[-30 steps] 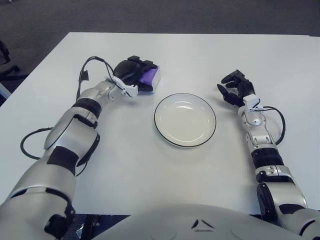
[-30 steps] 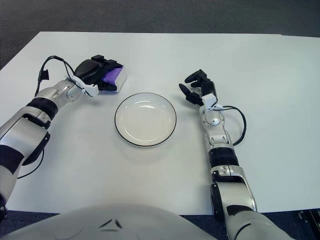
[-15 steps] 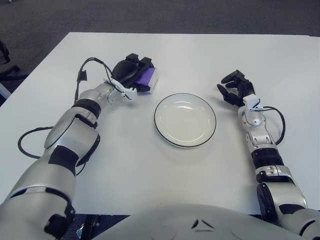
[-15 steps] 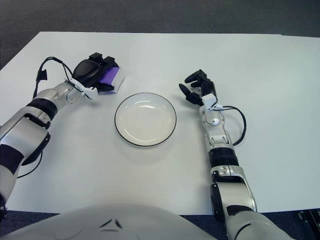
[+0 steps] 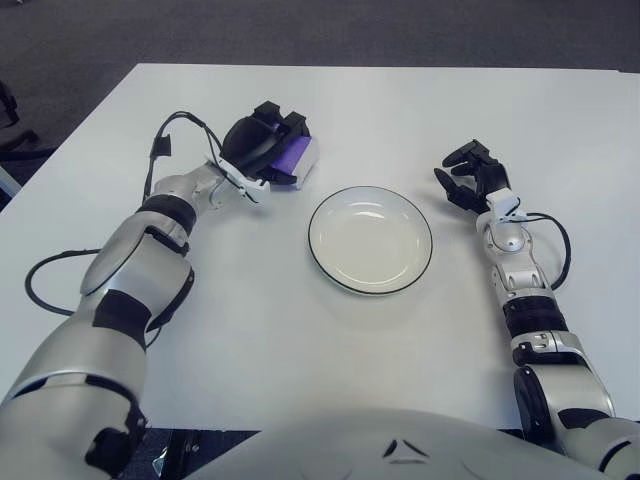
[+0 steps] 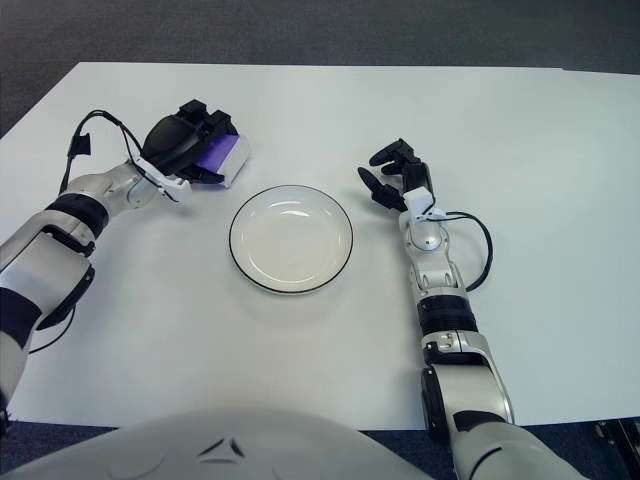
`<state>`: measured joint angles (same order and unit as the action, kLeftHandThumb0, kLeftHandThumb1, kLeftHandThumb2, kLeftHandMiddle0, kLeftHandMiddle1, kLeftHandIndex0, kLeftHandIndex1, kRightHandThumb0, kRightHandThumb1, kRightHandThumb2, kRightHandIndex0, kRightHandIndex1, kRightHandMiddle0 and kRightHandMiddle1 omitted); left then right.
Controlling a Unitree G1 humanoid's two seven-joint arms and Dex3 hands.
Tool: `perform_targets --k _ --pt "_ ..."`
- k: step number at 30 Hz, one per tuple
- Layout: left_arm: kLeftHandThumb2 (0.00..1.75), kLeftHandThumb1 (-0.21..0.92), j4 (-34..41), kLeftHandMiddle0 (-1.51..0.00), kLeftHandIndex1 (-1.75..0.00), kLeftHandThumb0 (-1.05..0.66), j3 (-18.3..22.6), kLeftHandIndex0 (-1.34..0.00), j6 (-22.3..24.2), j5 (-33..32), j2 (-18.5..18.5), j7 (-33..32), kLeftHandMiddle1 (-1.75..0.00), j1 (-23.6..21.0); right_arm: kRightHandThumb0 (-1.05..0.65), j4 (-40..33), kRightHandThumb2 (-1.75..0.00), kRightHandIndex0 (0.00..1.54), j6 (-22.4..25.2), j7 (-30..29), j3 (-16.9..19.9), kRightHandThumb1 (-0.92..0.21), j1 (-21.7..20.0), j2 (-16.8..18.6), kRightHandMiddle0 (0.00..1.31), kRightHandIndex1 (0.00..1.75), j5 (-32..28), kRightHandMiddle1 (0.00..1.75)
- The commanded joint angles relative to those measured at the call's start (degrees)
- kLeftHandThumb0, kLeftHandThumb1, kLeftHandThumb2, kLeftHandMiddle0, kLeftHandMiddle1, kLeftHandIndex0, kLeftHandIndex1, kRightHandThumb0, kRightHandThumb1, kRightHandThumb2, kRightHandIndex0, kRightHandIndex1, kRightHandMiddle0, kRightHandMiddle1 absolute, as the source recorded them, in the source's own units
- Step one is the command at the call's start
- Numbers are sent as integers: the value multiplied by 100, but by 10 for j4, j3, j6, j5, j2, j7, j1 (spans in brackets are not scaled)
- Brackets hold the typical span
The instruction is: Put the tissue paper into the plate.
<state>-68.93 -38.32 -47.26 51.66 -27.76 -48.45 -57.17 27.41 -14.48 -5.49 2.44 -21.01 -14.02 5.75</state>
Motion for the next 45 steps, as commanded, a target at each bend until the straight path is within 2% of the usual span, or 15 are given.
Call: perform_targets --k 1,2,7,12,18,22,27,34,38,41,45 --pt "109 48 43 -50 -175 28 -3 -49 -25 27 -13 -83 -169 -12 -37 36 -42 71 6 0 -10 -85 72 22 44 161 7 153" --pt "106 51 51 -47 -175 32 -3 -51 -29 32 -14 -97 -171 -12 -37 36 -42 71 6 0 -10 -85 72 22 44 161 6 153" --pt "106 51 83 -46 -175 40 -4 -55 -48 54 -17 -148 -174 -15 -37 36 -42 71 6 0 -10 -85 72 21 44 161 6 153" --pt "106 51 127 -46 -175 41 4 -55 -87 56 -15 -144 -175 -14 -37 36 -42 71 6 0 -10 -85 72 21 44 161 6 153" --pt "101 55 205 -43 -175 40 25 -54 -114 32 -14 -93 -175 9 -37 32 -42 71 8 0 -10 -85 73 21 44 161 6 153" --pt "99 57 244 -42 -175 40 41 -53 -157 -7 -3 -42 -175 24 -37 31 -42 71 9 -1 -10 -85 74 22 44 161 6 153" --pt "98 57 252 -41 -175 39 52 -53 -235 -49 21 4 -175 30 -37 29 -42 71 10 -1 -11 -86 75 22 44 161 7 153" --pt "98 57 256 -41 -175 39 68 -53 -294 -76 70 56 -175 44 -37 26 -42 71 11 0 -10 -86 76 22 44 161 7 153" --pt "98 57 288 -41 -175 39 81 -53 -291 -59 96 72 -175 80 -37 26 -41 71 12 0 -10 -86 76 22 44 161 7 153" --pt "97 58 331 -41 -175 39 92 -54 -262 -29 116 73 -175 114 -37 24 -41 71 13 0 -11 -86 76 23 44 161 7 153" --pt "97 58 356 -41 -175 39 102 -54 -237 -2 130 67 -175 135 -37 23 -41 71 15 -1 -11 -86 75 23 44 161 8 153"
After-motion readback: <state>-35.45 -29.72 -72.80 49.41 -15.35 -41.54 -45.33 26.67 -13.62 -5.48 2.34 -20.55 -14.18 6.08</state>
